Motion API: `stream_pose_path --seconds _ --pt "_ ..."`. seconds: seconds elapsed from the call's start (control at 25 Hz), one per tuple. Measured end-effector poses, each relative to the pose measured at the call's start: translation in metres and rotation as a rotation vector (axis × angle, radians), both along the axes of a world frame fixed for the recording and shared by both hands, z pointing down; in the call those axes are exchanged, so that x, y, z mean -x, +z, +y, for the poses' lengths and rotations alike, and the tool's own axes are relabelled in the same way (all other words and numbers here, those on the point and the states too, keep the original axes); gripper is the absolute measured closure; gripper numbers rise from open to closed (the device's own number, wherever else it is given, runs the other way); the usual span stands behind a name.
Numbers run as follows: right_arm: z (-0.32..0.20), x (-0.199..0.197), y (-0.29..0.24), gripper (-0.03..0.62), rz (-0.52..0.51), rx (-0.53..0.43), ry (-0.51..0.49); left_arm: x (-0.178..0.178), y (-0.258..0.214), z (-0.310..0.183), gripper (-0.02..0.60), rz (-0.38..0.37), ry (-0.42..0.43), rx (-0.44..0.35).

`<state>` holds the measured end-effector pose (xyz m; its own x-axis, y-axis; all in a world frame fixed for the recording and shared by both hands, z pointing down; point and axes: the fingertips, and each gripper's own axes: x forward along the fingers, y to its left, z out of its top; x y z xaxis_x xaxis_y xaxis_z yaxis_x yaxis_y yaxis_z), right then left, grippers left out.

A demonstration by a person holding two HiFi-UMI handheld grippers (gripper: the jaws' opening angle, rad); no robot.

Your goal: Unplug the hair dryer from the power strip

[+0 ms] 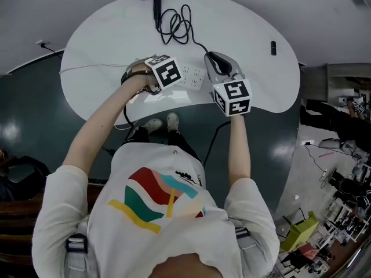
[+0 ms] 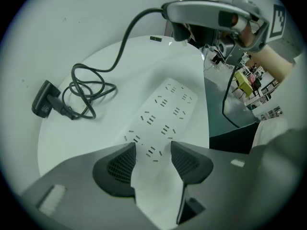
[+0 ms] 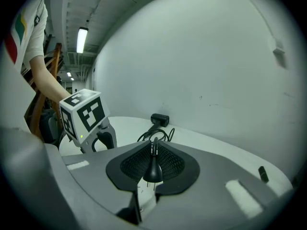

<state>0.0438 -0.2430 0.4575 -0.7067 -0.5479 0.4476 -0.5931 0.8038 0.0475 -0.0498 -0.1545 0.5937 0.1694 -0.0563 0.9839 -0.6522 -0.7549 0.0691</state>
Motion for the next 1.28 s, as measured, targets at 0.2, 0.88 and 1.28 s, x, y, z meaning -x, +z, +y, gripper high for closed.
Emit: stream_pose_path --seconds 0.2,0.88,1.28 --pt "0.001 -0.020 0.032 0.537 0.116 0.001 0.016 0.000 0.000 -0.001 0.351 -0.006 -0.001 0.005" --pt "0.006 -0.060 0.110 0.536 0.219 0.093 0.122 0.001 0.002 -0.002 0.351 -0.022 -0.007 0.014" --pt "0.005 -0.067 0.099 0.514 0.131 0.094 0.192 0.001 0.002 -0.002 0.353 -0.026 -0.007 0.018"
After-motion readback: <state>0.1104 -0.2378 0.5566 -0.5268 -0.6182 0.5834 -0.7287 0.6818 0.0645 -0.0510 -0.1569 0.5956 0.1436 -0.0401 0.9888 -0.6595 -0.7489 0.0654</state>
